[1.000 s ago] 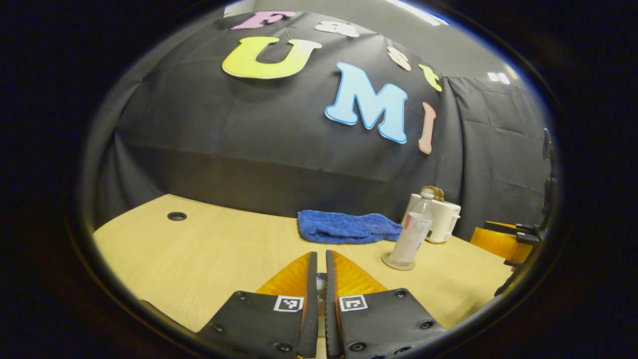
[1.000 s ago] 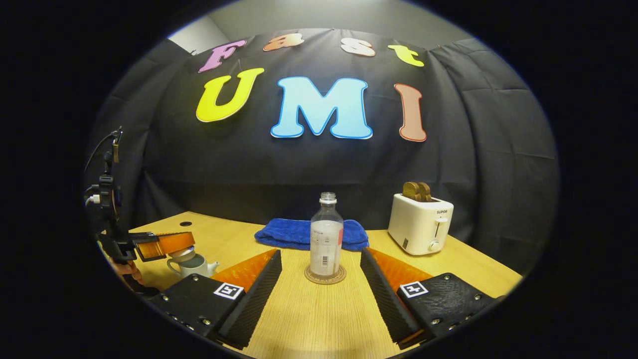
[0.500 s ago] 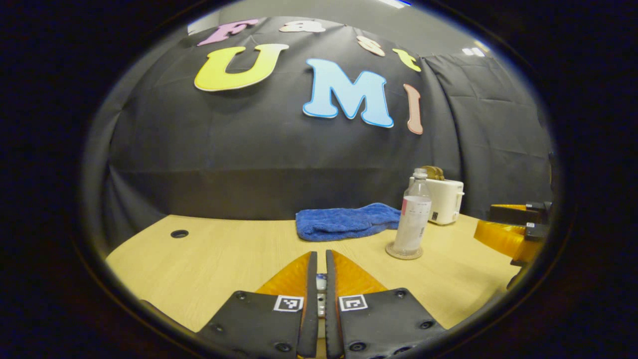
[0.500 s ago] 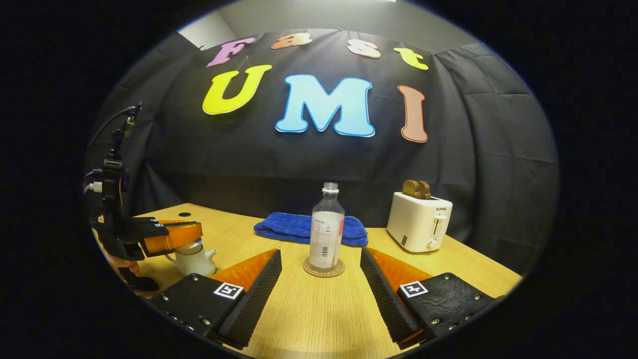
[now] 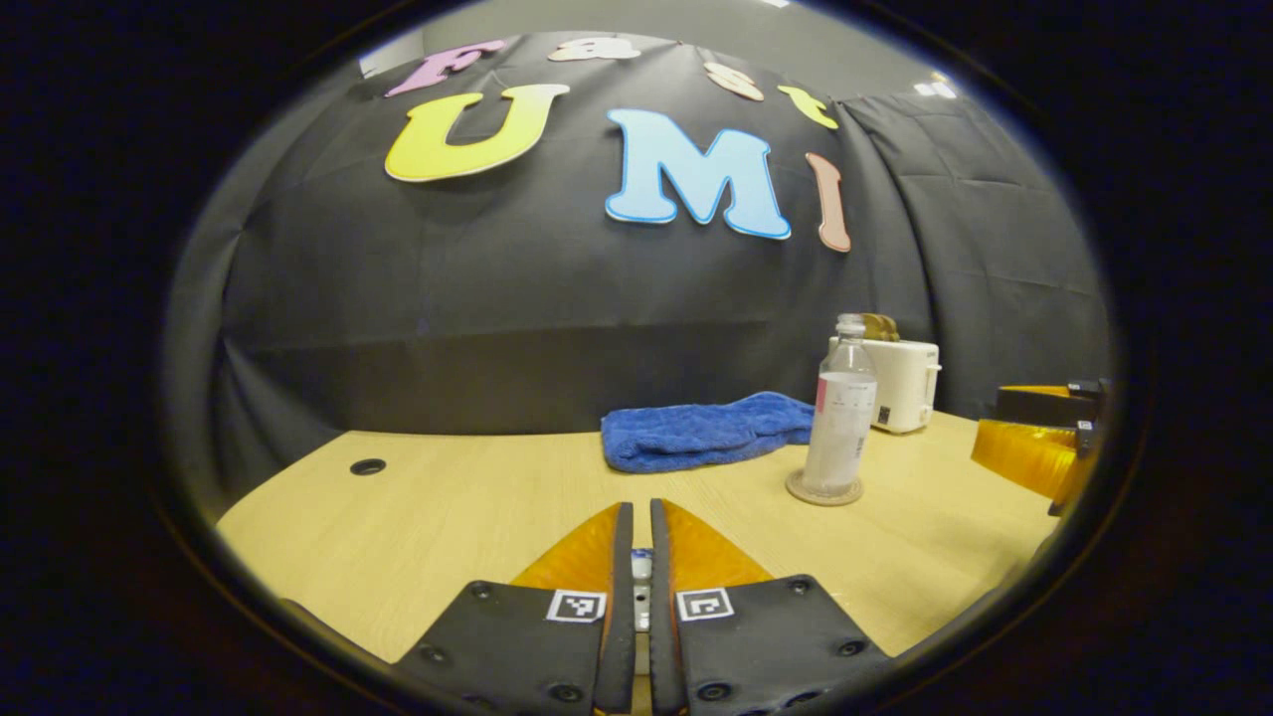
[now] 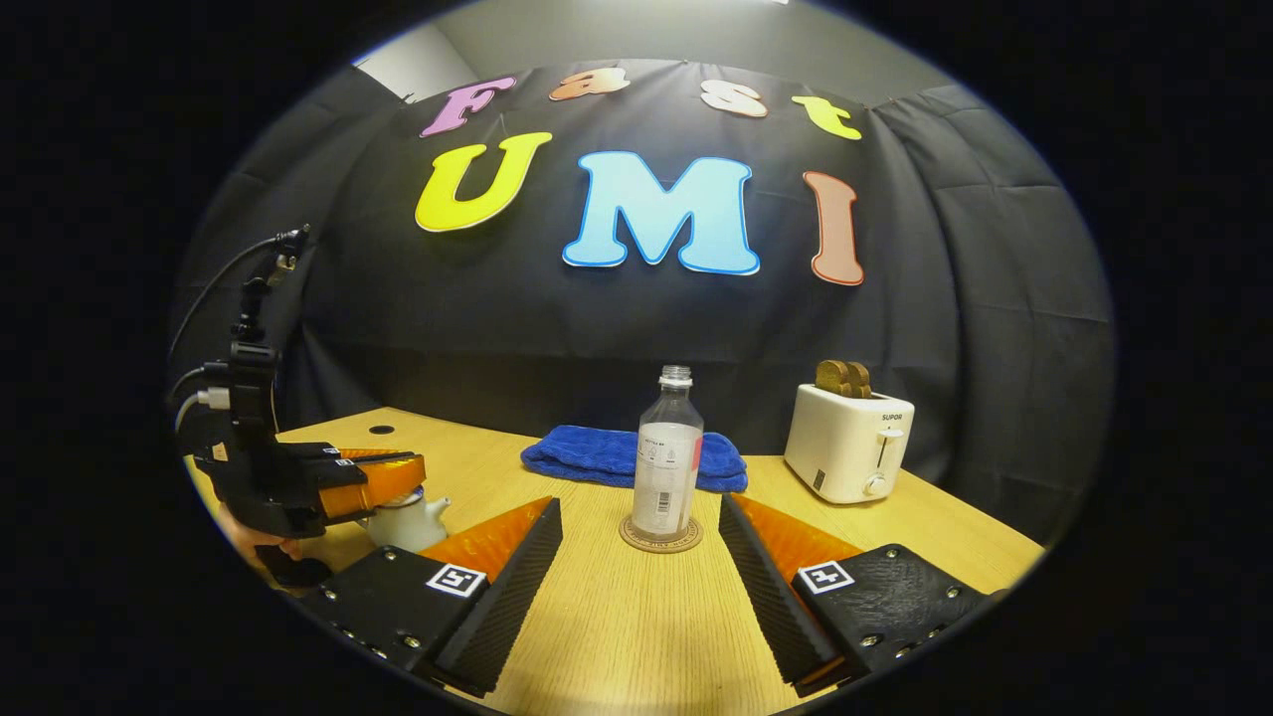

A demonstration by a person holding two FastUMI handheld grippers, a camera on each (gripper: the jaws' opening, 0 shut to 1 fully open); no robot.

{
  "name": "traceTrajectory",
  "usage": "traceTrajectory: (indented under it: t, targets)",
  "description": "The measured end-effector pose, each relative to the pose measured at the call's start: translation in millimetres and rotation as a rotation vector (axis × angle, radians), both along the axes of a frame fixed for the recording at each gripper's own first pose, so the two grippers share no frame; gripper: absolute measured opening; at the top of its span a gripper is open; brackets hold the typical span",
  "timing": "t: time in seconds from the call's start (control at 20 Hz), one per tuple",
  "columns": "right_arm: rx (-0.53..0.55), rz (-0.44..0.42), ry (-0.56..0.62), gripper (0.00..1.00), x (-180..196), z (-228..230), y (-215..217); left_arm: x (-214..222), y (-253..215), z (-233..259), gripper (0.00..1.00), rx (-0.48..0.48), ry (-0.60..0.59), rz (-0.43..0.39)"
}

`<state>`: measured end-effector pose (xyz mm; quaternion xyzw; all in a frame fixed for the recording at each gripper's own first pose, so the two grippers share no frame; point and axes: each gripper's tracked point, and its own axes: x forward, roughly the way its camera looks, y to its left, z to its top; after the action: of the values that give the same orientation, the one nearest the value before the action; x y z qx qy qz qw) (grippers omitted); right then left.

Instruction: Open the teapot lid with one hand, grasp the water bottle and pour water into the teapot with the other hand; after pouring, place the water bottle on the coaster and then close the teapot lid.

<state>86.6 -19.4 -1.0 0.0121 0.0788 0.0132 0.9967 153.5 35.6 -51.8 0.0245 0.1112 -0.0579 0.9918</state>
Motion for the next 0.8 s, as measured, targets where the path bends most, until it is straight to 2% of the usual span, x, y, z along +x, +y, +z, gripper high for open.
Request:
traceTrajectory:
  t: [0.25, 0.45, 0.7, 0.75, 0.8]
  targets:
    - [0.005, 0.007, 0.008, 0.98, -1, -2, 2, -1, -1, -1, 0.17, -0.012, -0.002, 0.001]
    - [-0.008, 0.0, 0.007, 0.98, 0, -4, 1, -9, -6, 6, 0.4, -0.03, 0.001, -0.007]
    - [-0.047, -0.041, -0.026, 0.98, -5, 0, -4, -32, -13, 37, 0.73, -0.022, -0.056, -0.011]
    - [-0.055, -0.054, -0.033, 0.99, -7, 1, -6, -39, -15, 41, 0.72, -0.025, -0.065, -0.011]
    - [-0.062, -0.067, -0.04, 0.98, -14, -1, -11, -45, -17, 45, 0.77, -0.03, -0.073, -0.009]
